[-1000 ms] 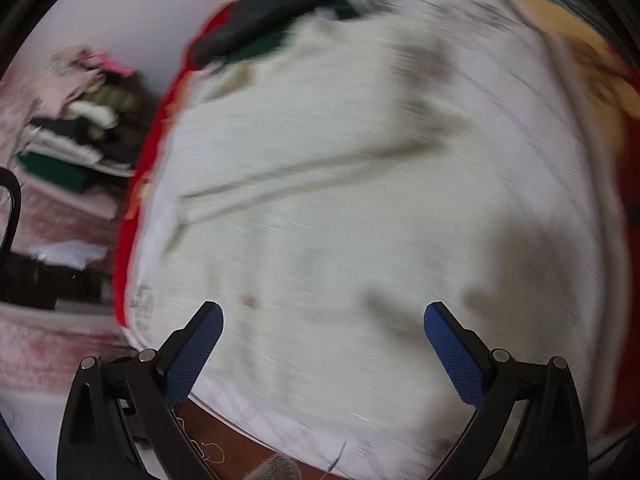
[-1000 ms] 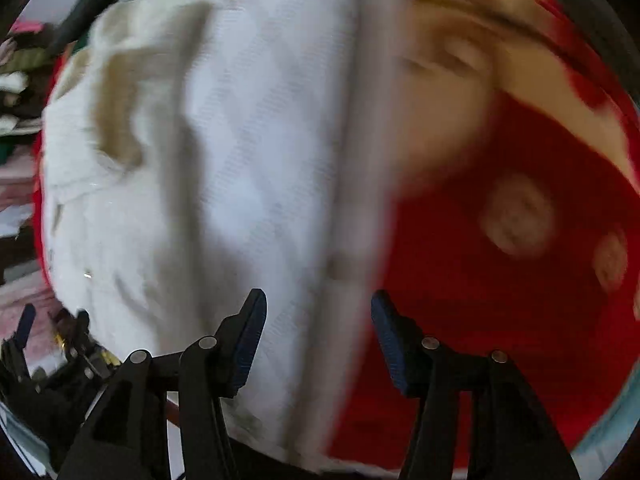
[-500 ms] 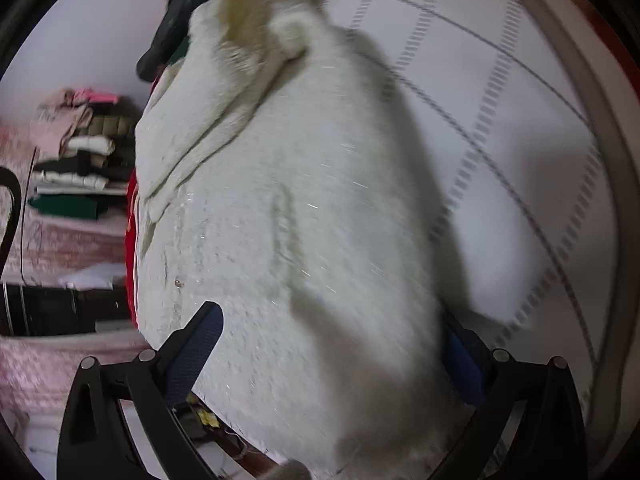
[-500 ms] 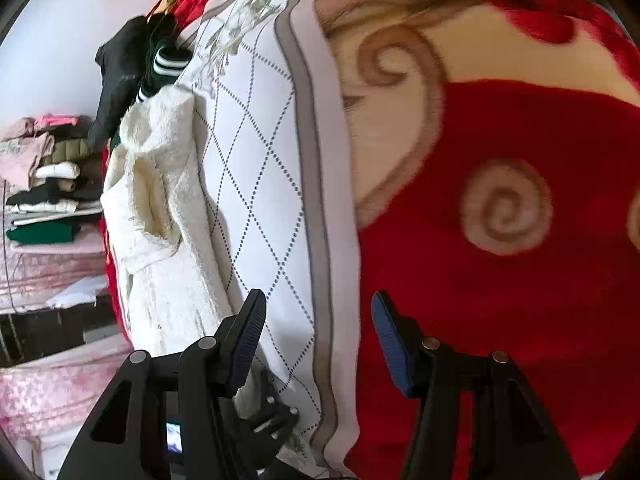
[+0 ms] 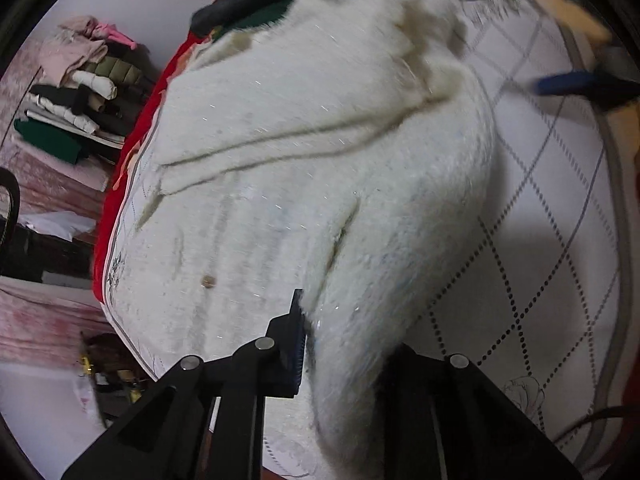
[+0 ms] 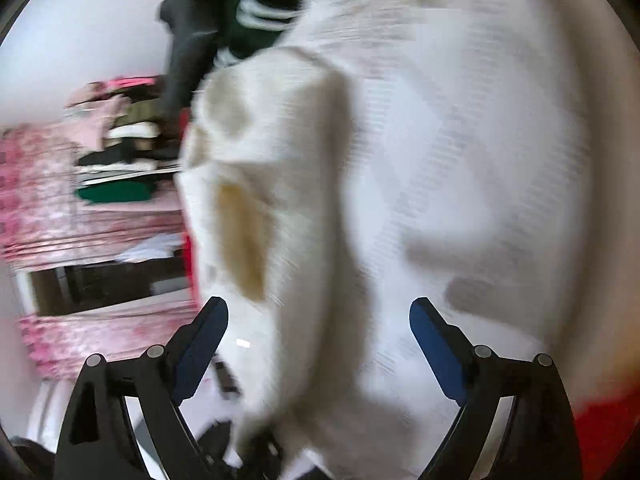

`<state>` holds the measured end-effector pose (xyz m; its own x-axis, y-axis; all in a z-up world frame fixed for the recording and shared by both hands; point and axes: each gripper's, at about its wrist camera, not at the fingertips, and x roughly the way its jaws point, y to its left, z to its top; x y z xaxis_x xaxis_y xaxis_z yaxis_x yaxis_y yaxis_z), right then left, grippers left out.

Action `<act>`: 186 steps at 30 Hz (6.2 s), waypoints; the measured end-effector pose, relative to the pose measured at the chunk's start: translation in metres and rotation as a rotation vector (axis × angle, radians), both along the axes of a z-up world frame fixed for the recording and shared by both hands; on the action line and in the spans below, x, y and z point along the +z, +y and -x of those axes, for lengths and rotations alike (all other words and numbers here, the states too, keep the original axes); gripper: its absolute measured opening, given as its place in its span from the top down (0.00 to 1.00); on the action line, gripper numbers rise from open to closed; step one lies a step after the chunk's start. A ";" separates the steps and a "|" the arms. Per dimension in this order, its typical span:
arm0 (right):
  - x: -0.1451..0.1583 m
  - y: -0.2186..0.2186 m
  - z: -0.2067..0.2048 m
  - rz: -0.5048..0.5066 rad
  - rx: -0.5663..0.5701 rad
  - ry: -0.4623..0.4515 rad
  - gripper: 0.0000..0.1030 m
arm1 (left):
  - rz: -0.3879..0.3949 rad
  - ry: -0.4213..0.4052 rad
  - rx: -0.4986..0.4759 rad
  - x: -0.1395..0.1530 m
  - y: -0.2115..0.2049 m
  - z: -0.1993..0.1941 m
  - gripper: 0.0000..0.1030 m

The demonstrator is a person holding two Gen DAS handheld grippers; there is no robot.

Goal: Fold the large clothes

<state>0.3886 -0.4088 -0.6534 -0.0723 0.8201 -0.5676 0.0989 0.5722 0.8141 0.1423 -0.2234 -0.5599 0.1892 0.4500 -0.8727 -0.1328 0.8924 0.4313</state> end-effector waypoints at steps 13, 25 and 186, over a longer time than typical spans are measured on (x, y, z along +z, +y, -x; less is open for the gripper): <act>0.007 0.140 -0.055 0.228 -0.014 0.081 0.74 | 0.195 -0.058 -0.007 0.042 0.078 0.005 0.88; 0.168 0.371 -0.093 0.509 0.131 -0.058 0.76 | 0.424 -0.113 0.208 0.093 0.270 0.015 0.82; 0.053 0.199 0.072 0.431 0.243 0.134 0.59 | 0.950 -0.364 1.255 -0.046 0.284 0.188 0.10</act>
